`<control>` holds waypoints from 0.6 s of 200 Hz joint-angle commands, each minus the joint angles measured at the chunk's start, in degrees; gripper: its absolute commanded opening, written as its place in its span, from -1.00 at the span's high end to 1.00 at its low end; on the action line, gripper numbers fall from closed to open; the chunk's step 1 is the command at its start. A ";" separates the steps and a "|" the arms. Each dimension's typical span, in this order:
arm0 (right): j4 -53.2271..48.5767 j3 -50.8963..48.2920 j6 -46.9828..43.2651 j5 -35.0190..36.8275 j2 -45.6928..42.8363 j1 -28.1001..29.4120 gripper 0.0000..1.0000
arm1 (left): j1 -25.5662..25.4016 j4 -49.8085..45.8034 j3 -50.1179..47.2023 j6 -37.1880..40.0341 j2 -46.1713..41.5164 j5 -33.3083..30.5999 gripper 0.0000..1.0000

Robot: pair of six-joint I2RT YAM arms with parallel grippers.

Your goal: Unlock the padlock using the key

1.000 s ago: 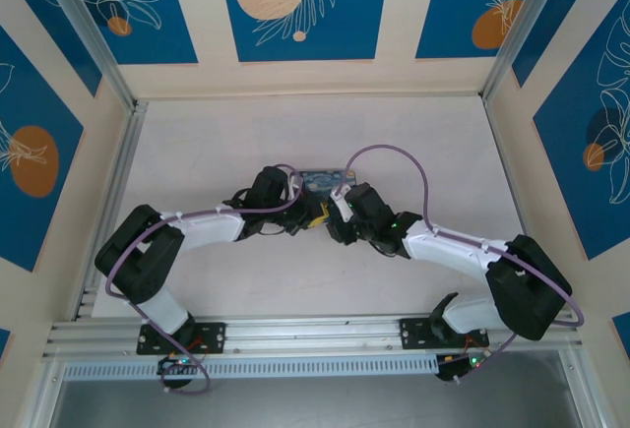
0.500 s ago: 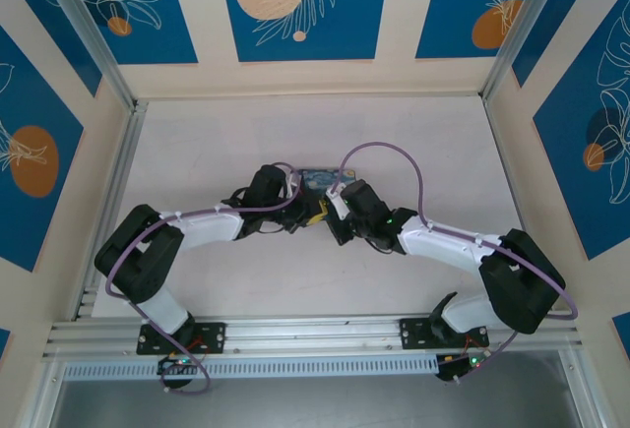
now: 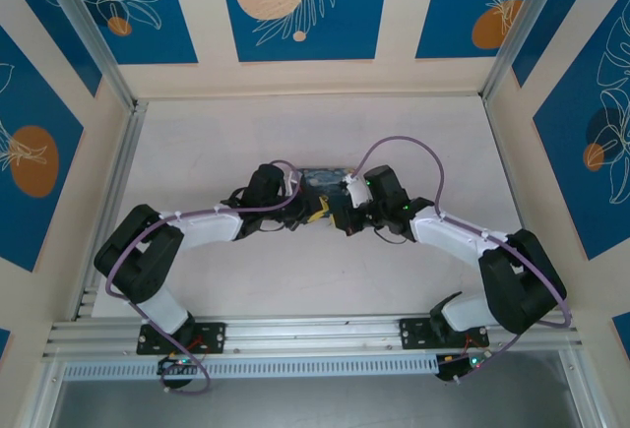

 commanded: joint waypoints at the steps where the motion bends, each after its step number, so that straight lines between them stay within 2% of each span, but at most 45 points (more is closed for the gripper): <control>1: 7.75 0.69 6.14 -14.37 0.55 -2.39 1.00 | 0.03 0.25 -1.50 2.08 -0.40 1.79 1.00; 24: 8.49 1.20 7.47 -16.32 1.85 -2.92 1.00 | 0.02 0.47 -1.79 2.41 -0.11 1.81 1.00; 29: 8.22 1.24 7.48 -15.97 1.94 -2.88 0.95 | 0.03 0.47 -1.81 2.42 -0.04 1.78 1.00; 39: 7.52 1.20 7.39 -14.83 1.79 -3.00 0.74 | 0.03 0.50 -1.88 2.44 0.02 1.54 1.00; 55: 7.04 0.19 7.78 -13.10 0.46 -3.71 0.24 | 0.00 0.64 -2.14 2.42 0.26 1.21 1.00; 66: 6.99 -1.10 8.61 -12.32 -1.09 -4.58 0.07 | 0.03 0.65 -2.40 2.46 0.34 0.78 1.00; 84: 7.44 -3.41 10.42 -11.01 -4.14 -5.98 -0.03 | 0.03 0.86 -2.73 2.76 0.84 0.47 1.00; 120: 6.66 -5.80 13.43 -8.14 -6.34 -6.40 -0.04 | 0.03 0.75 -2.93 4.57 1.88 -0.16 1.00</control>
